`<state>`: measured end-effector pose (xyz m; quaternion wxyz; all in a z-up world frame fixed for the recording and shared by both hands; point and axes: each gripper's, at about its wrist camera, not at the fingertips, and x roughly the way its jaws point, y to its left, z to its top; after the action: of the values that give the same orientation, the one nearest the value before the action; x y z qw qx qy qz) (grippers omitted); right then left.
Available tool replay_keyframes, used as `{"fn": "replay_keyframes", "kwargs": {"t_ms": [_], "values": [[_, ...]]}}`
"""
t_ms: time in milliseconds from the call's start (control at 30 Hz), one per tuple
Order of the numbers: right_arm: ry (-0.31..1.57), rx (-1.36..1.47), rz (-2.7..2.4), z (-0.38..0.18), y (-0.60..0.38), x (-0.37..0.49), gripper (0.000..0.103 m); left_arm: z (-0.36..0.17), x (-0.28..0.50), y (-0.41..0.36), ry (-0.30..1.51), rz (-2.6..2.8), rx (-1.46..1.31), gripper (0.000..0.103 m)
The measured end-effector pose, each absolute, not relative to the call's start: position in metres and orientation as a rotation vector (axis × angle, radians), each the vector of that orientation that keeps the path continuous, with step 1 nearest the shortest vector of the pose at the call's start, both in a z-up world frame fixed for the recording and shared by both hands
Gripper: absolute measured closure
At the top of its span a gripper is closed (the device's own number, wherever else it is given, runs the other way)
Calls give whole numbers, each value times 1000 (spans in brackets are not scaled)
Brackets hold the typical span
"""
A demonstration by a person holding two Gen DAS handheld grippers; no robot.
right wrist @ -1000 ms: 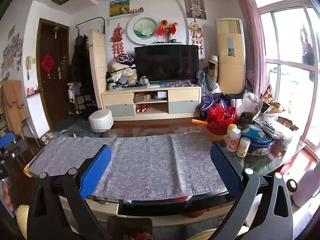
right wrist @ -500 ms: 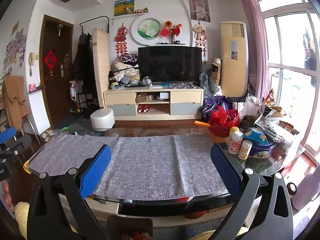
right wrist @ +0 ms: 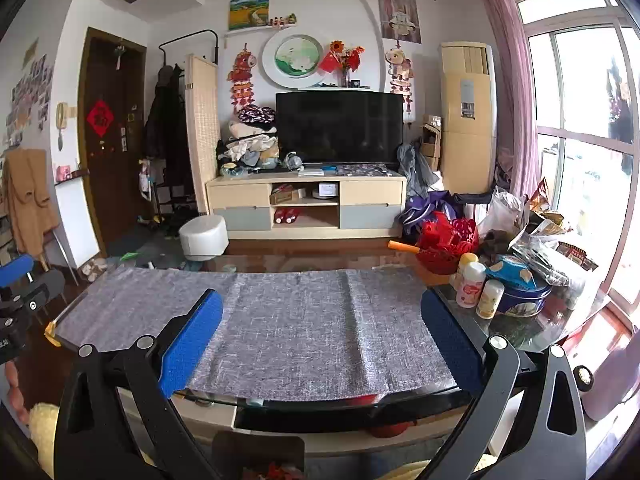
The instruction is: Collect trash
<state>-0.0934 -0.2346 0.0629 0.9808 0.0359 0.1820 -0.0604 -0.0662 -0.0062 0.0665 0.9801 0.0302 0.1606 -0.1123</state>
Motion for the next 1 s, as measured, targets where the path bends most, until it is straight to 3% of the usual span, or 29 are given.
{"fn": "replay_keyframes", "kwargs": {"t_ms": [1000], "values": [[367, 74, -112, 67, -228, -95, 3, 64, -69, -13, 319, -233, 58, 8]]}}
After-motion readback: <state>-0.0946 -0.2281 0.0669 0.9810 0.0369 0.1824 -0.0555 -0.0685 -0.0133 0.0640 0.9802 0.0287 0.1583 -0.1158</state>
